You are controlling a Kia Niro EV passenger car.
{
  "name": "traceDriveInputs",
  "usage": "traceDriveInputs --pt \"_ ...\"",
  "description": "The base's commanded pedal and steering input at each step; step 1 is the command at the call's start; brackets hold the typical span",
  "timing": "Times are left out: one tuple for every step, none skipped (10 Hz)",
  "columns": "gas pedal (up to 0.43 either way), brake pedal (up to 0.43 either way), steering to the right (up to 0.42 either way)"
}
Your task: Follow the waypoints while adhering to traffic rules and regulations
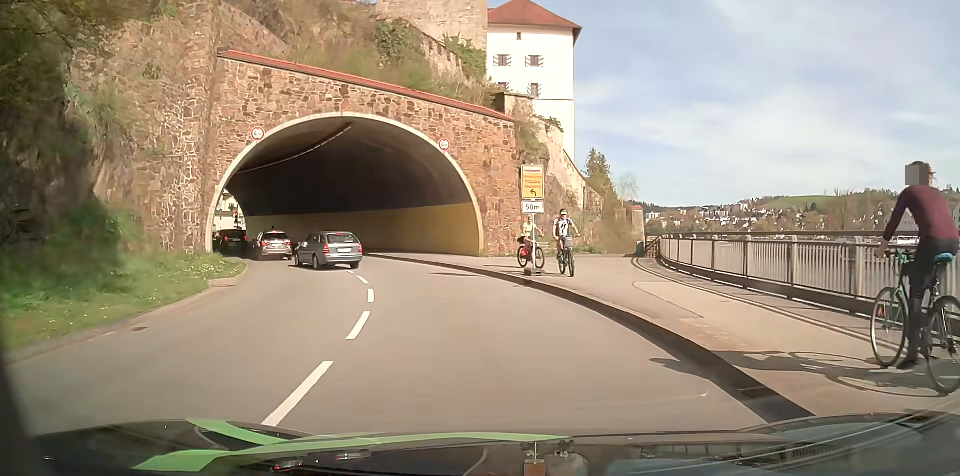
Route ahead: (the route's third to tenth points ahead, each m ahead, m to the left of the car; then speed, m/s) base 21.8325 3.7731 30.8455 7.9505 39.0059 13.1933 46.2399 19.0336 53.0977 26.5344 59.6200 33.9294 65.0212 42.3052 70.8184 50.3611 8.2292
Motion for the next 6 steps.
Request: traceDriveInputs --pt "0.0 0.0 -0.05" --pt "0.0 0.0 -0.053" --pt "0.0 0.0 -0.054" --pt "0.0 0.0 -0.054" --pt "0.0 0.0 -0.055" --pt "0.0 0.0 -0.059"
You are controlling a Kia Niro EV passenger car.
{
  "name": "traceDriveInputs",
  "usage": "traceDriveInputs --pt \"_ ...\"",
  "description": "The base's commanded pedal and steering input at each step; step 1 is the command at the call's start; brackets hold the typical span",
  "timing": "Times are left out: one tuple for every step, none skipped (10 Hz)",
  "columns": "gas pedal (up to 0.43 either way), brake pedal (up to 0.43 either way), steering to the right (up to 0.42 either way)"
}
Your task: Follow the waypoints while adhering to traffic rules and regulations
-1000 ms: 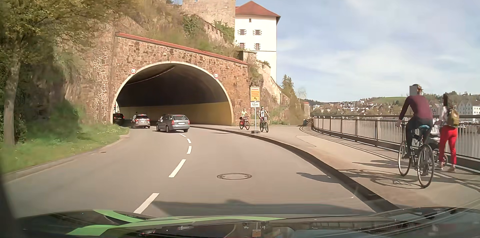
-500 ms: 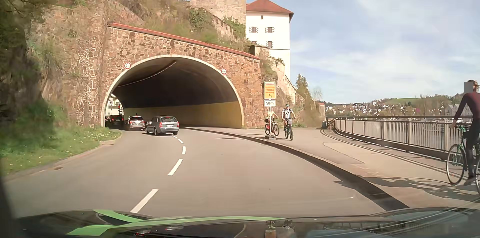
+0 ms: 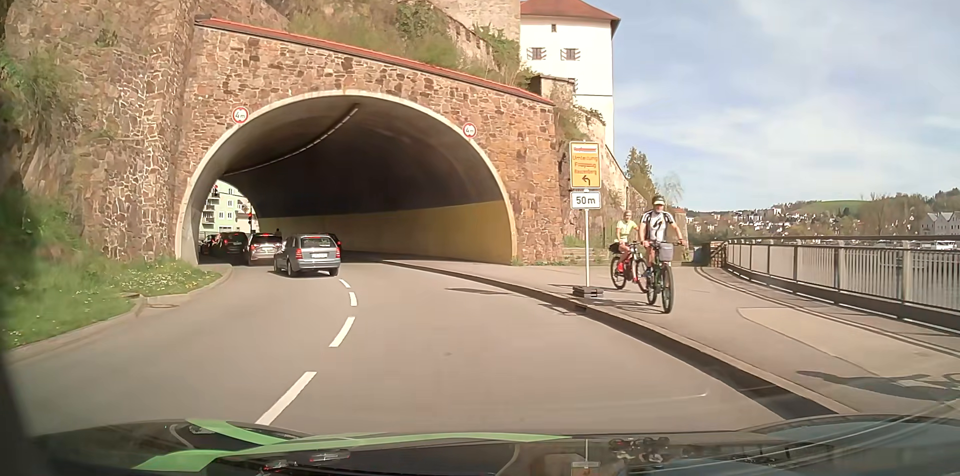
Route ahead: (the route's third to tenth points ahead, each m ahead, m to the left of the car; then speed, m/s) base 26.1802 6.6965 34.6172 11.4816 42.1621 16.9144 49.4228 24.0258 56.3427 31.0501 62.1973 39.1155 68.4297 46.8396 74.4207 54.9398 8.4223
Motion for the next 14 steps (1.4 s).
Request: traceDriveInputs --pt "0.0 0.0 -0.064" --pt "0.0 0.0 -0.069" --pt "0.0 0.0 -0.071" --pt "0.0 0.0 -0.073" --pt "0.0 0.006 -0.076" --pt "0.0 0.055 -0.082" --pt "0.0 0.146 -0.09" --pt "0.0 0.189 -0.092" --pt "0.0 0.22 -0.092" --pt "0.0 0.244 -0.092" --pt "0.0 0.171 -0.091" --pt "0.0 0.152 -0.091" --pt "0.0 0.165 -0.089" --pt "0.0 0.171 -0.087"
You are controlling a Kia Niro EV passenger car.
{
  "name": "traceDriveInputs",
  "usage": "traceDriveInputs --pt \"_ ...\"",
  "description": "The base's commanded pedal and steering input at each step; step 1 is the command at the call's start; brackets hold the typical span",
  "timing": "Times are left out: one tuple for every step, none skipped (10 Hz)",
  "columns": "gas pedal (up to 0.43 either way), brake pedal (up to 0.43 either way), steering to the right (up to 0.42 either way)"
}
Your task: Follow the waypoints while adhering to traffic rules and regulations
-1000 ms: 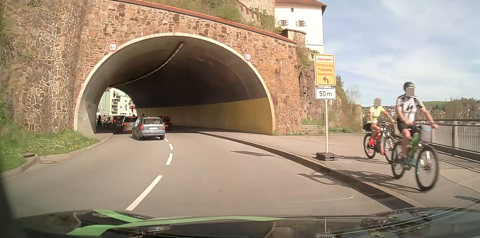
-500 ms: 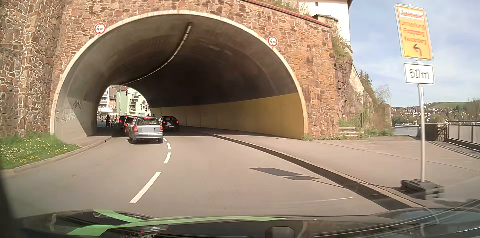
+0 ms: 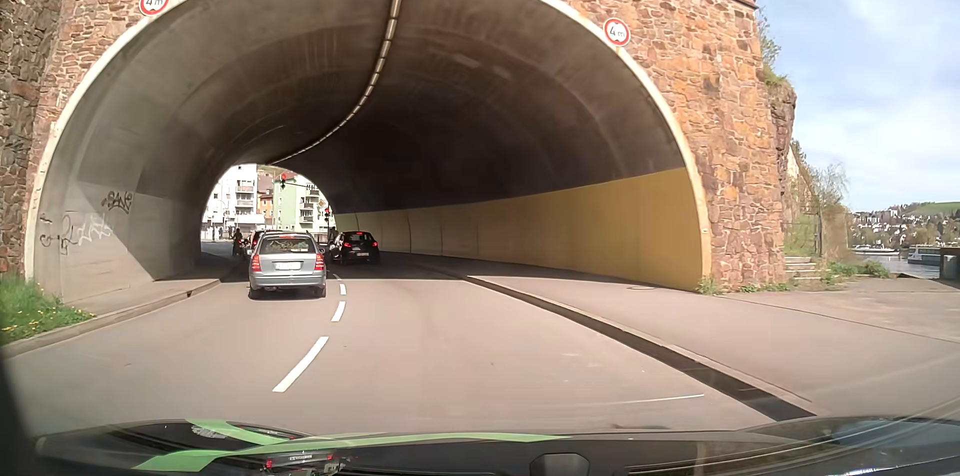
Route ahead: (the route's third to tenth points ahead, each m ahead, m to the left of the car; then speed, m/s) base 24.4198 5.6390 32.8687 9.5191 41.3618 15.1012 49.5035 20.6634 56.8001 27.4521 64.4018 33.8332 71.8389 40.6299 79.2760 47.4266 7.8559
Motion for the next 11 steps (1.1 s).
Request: traceDriveInputs --pt "0.0 0.171 -0.084" --pt "0.0 0.171 -0.081" --pt "0.0 0.171 -0.077" --pt "0.0 0.171 -0.073" --pt "0.0 0.177 -0.069" --pt "0.0 0.177 -0.071" --pt "0.0 0.177 -0.072" --pt "0.0 0.183 -0.073" --pt "0.0 0.177 -0.073" --pt "0.0 0.183 -0.073" --pt "0.0 0.177 -0.073"
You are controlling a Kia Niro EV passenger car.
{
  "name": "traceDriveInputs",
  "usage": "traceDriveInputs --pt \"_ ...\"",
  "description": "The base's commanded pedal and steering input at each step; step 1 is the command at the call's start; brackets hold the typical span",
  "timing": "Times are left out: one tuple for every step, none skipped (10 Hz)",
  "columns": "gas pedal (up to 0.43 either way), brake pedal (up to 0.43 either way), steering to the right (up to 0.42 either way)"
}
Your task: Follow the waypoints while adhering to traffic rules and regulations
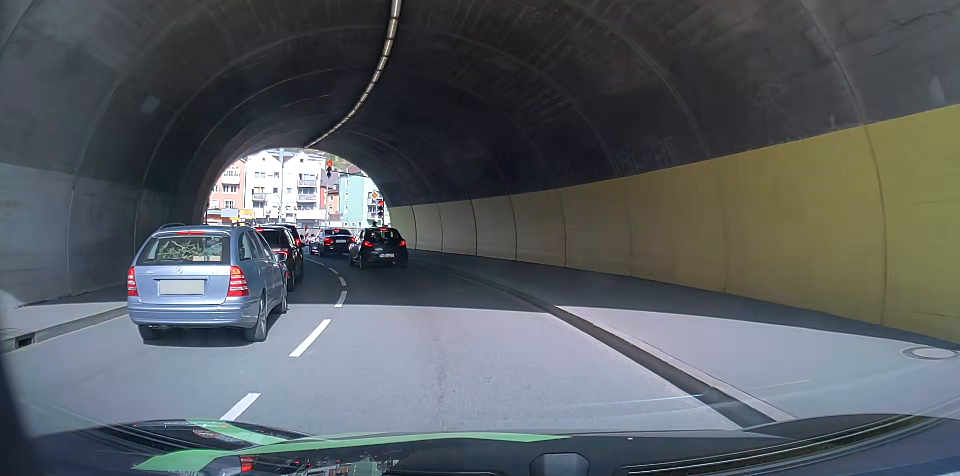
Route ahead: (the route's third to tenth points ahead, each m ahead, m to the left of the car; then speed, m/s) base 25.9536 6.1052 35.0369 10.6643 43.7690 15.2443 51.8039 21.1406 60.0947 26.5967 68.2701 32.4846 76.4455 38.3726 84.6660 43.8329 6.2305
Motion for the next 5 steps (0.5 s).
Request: traceDriveInputs --pt "0.0 0.177 -0.073" --pt "0.0 0.177 -0.074" --pt "0.0 0.177 -0.074" --pt "0.0 0.165 -0.074" --pt "0.0 0.159 -0.076"
